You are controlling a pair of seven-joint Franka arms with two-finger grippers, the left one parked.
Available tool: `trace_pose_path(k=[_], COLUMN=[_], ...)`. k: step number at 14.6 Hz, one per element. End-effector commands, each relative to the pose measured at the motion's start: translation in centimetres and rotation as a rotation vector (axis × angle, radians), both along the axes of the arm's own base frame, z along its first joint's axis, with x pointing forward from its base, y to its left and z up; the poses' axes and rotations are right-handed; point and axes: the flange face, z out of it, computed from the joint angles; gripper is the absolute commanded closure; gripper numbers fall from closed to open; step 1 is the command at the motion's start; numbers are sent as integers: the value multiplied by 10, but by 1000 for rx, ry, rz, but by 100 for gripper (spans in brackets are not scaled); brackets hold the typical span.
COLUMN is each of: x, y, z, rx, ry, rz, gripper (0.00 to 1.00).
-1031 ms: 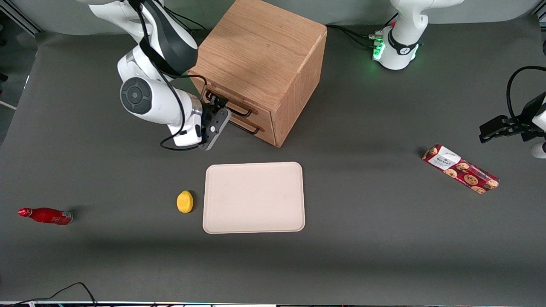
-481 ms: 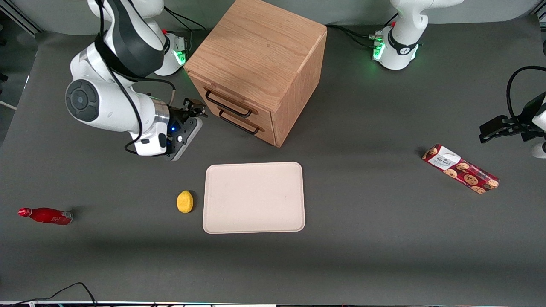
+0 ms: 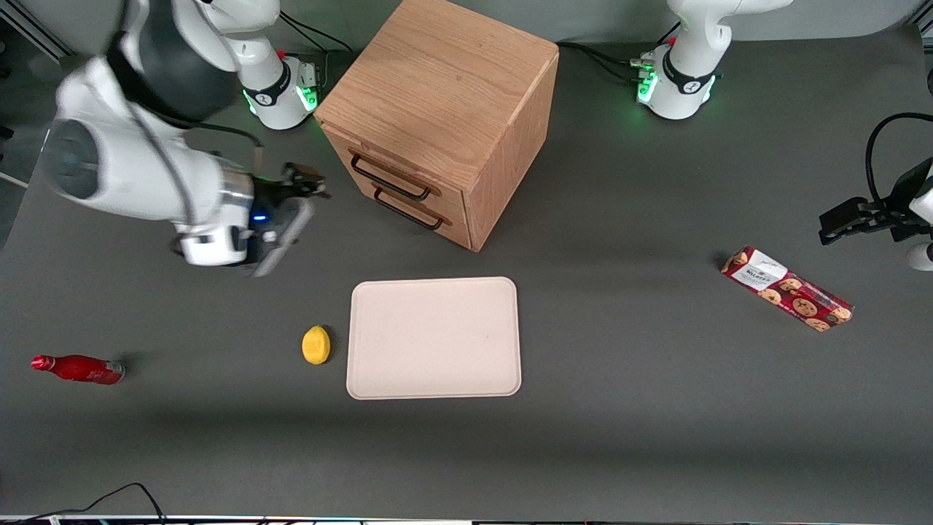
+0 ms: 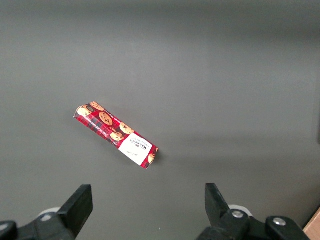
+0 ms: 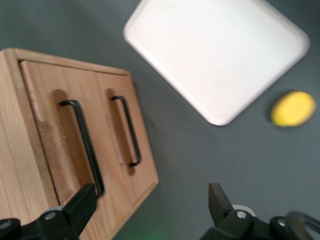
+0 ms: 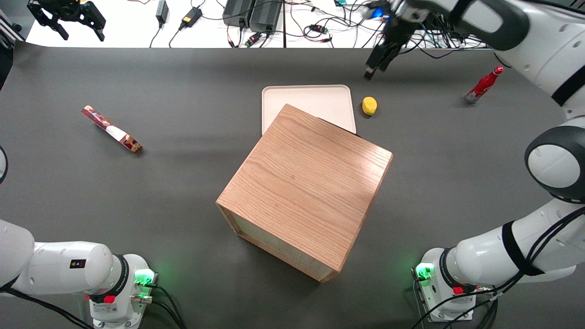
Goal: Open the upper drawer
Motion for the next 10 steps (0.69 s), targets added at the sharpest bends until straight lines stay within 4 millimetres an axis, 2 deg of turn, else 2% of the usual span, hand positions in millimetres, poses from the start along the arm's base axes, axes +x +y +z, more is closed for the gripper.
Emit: trace_pose_path(k=[1, 3, 6, 9, 10], x=[0, -12, -32, -66, -69], y=[-65, -78, -82, -89, -96], z=[37, 59, 82, 90, 88], rx=[-51, -175, -285, -313, -319], ry=[-29, -53, -59, -51, -48], rz=[-181, -313, -466, -577, -593], gripper=[0, 0, 0, 0, 0])
